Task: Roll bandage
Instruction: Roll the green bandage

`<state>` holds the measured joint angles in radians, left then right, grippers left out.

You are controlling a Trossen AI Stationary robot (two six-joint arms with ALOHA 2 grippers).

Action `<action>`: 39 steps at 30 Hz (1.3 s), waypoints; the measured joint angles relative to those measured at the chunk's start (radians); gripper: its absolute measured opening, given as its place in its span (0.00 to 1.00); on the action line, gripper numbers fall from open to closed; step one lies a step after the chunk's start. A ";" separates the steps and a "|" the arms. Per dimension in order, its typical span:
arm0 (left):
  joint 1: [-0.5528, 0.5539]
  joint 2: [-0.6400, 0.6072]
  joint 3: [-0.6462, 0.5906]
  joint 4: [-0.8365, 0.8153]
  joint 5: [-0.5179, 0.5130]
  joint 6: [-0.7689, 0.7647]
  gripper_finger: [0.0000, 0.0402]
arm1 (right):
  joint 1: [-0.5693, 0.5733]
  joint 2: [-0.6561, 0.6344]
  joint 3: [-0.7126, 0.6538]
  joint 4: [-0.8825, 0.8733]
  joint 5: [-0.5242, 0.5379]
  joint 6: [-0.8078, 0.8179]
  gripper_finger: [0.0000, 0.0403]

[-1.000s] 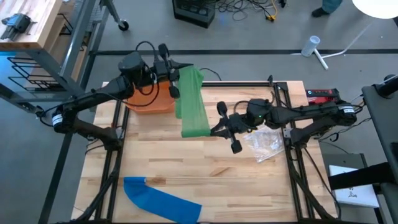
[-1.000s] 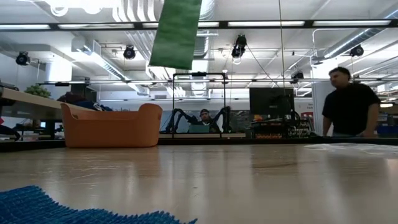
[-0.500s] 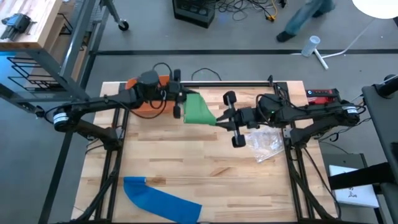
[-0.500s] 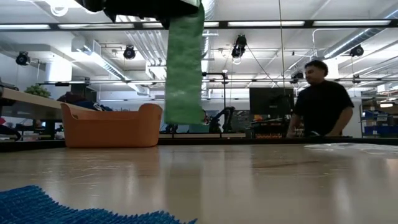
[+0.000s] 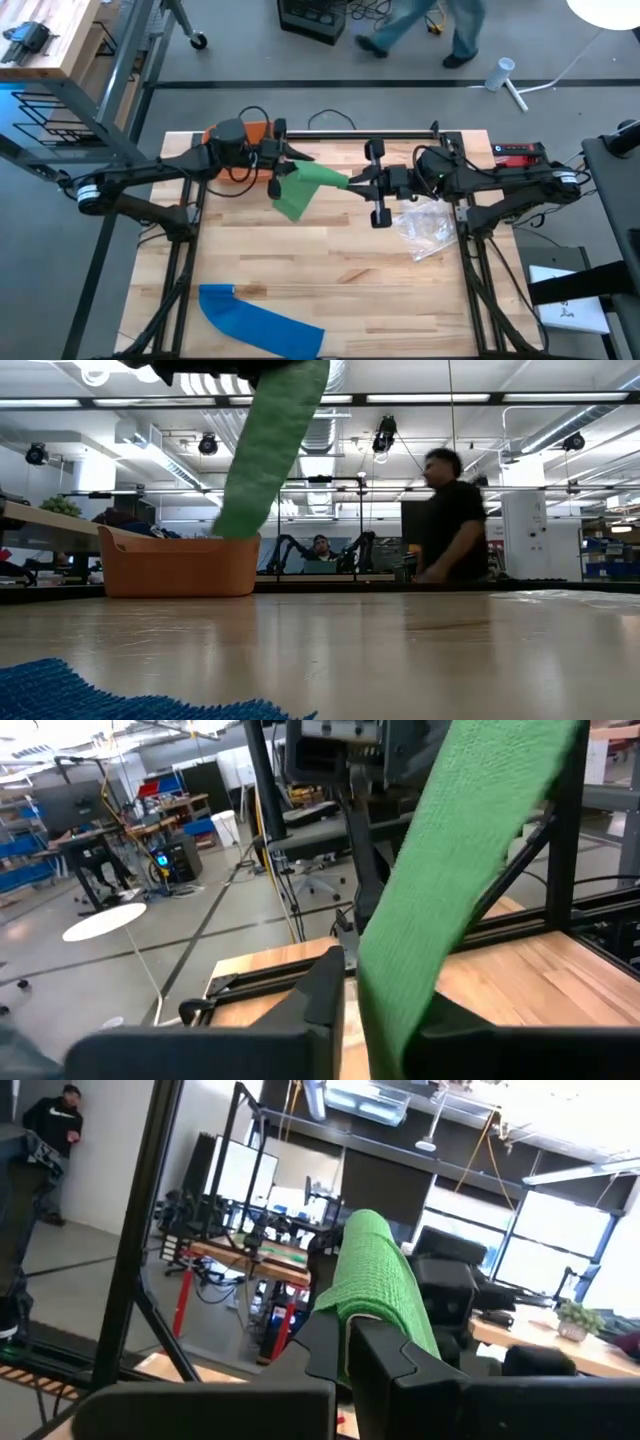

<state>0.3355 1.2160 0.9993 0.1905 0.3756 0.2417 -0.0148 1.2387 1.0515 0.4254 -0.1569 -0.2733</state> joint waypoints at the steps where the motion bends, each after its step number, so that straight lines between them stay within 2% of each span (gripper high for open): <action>1: -0.001 -0.006 0.000 -0.005 0.000 -0.001 0.12 | -0.003 -0.004 0.000 -0.017 0.000 -0.004 0.00; 11: -0.028 0.032 -0.005 -0.035 0.012 -0.016 0.35 | -0.017 -0.006 0.001 -0.075 0.036 -0.015 0.00; 17: -0.041 0.056 -0.005 -0.015 0.027 -0.018 0.41 | -0.017 -0.007 0.001 -0.094 0.043 -0.027 0.01; 21: -0.041 0.056 -0.005 -0.015 0.027 -0.041 0.34 | -0.017 -0.008 0.001 -0.114 0.073 -0.037 0.01; 24: -0.041 0.056 -0.005 -0.026 0.052 -0.038 0.21 | -0.017 -0.008 0.001 -0.114 0.080 -0.043 0.01; 26: -0.045 0.056 -0.005 -0.043 0.099 -0.022 0.09 | -0.018 -0.008 0.001 -0.115 0.082 -0.056 0.01; 28: -0.056 0.056 -0.005 -0.054 0.120 -0.021 0.03 | -0.019 -0.009 0.001 -0.123 0.088 -0.075 0.01; 35: -0.098 0.045 -0.005 -0.097 0.123 -0.025 0.01 | -0.019 -0.009 0.001 -0.198 0.191 -0.233 0.01; 39: -0.118 0.045 -0.005 -0.116 0.135 -0.040 0.00 | -0.019 -0.009 0.001 -0.229 0.203 -0.299 0.01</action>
<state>0.2173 1.2611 0.9939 0.0746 0.5102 0.2015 -0.0334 1.2297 1.0527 0.1965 0.0461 -0.5726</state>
